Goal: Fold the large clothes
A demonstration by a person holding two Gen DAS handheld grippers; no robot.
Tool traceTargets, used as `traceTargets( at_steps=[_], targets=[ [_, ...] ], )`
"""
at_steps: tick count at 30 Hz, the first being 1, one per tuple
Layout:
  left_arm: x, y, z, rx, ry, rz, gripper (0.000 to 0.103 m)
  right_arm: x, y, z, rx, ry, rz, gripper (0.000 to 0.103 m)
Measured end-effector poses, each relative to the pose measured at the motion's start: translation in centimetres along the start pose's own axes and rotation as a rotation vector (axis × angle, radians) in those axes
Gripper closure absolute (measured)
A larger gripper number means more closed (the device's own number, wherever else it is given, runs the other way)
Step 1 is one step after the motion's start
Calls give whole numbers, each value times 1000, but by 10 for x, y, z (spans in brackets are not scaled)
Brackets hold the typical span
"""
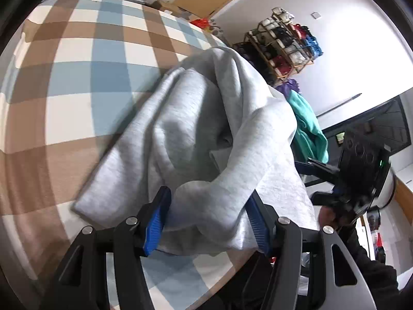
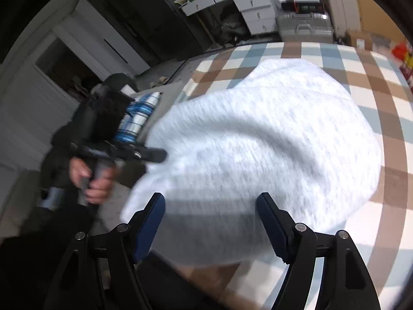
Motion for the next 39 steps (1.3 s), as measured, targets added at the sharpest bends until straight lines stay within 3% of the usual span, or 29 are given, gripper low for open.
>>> traceTargets(
  at_steps=[7, 12, 15, 16, 20, 22, 23, 24, 28, 32, 34, 39],
  targets=[
    [1, 12, -15, -159, -50, -55, 49, -28, 20, 38, 54, 90, -28, 23],
    [1, 24, -21, -185, -73, -90, 49, -52, 33, 71, 120, 162, -78, 24],
    [5, 38, -23, -315, -90, -127, 49, -58, 37, 86, 156, 213, -123, 24],
    [7, 42, -22, -313, -91, -137, 49, -59, 38, 91, 167, 226, -128, 24],
    [11, 49, -10, -246, -70, -146, 48, -58, 37, 111, 208, 221, -142, 23],
    [11, 47, 3, -273, -42, -105, 40, -57, 38, 113, 212, 211, -148, 23],
    [12, 48, 10, -290, -26, -97, 30, -58, 36, 112, 204, 214, -140, 23],
    [12, 51, 15, -286, -37, -103, 30, -59, 33, 111, 192, 211, -127, 23],
    [14, 58, 27, -213, -20, -150, 26, -58, 32, 106, 172, 202, -127, 23],
    [19, 30, 46, -111, 52, -108, 26, -62, 25, 97, 132, 238, -122, 25],
    [21, 13, 59, -106, 82, -78, 25, -62, 19, 88, 120, 258, -119, 28],
    [27, -35, 111, 85, 165, -61, 26, -62, -18, 56, 169, 283, -97, 50]
  ],
)
Point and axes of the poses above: each gripper's, at about its wrist camera, not at the fingertips, and z roughly the way its jaws point, y to its left, x to its underside, the point moved 1 cm from there along z, roughly the way its jaws point, and after that the axes turned 10 degrees about z, right-handed, at the moved point
